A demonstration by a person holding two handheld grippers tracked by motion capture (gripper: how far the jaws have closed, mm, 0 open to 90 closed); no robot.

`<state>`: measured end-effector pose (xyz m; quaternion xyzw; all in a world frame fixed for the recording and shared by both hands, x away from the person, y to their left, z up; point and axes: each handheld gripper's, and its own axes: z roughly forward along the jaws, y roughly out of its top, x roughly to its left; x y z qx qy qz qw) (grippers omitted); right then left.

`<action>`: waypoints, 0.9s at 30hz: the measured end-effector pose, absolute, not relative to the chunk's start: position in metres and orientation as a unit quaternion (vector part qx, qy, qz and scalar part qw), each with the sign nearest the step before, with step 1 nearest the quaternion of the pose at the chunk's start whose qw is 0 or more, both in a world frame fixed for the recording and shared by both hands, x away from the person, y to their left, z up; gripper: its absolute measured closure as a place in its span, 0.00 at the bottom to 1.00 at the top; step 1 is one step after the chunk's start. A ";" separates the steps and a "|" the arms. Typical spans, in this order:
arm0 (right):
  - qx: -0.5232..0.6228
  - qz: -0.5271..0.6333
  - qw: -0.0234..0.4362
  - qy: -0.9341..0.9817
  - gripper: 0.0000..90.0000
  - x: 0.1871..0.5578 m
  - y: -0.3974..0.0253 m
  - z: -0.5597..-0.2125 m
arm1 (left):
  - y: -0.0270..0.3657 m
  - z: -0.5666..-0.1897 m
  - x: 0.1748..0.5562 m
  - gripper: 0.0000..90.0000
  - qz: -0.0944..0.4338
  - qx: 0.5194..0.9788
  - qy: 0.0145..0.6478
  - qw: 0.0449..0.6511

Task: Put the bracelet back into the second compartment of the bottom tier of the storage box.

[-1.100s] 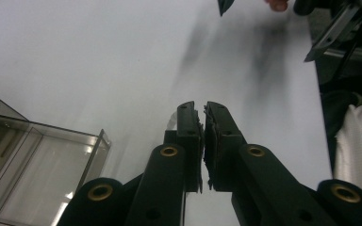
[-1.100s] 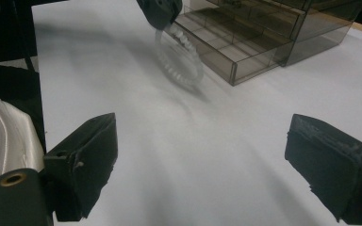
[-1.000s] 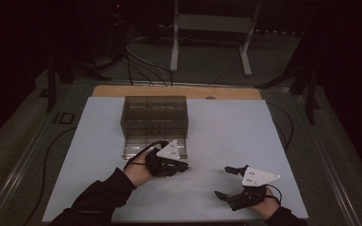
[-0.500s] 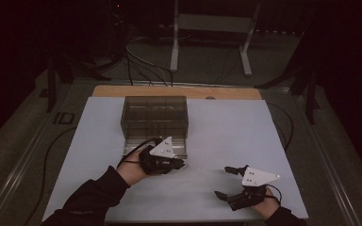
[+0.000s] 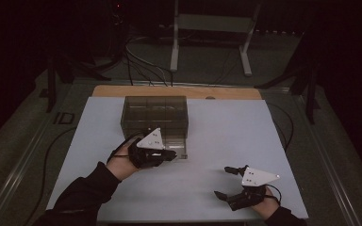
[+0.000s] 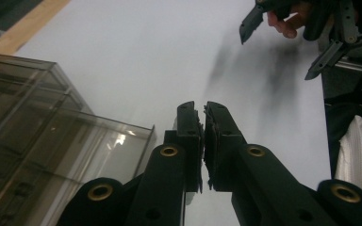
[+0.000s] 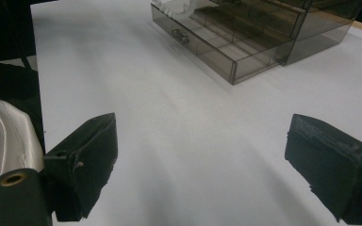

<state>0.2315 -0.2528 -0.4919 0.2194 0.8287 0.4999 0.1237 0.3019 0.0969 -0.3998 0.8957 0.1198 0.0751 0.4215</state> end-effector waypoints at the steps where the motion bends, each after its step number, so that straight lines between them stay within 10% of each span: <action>1: 0.219 0.500 0.124 0.829 0.11 0.231 -0.253 -0.492 | 0.099 -0.398 0.302 0.95 0.077 0.895 0.122 0.423; 27: 0.219 0.500 0.122 0.829 0.11 0.231 -0.252 -0.492 | 0.146 -0.385 0.330 0.95 0.121 0.878 0.184 0.425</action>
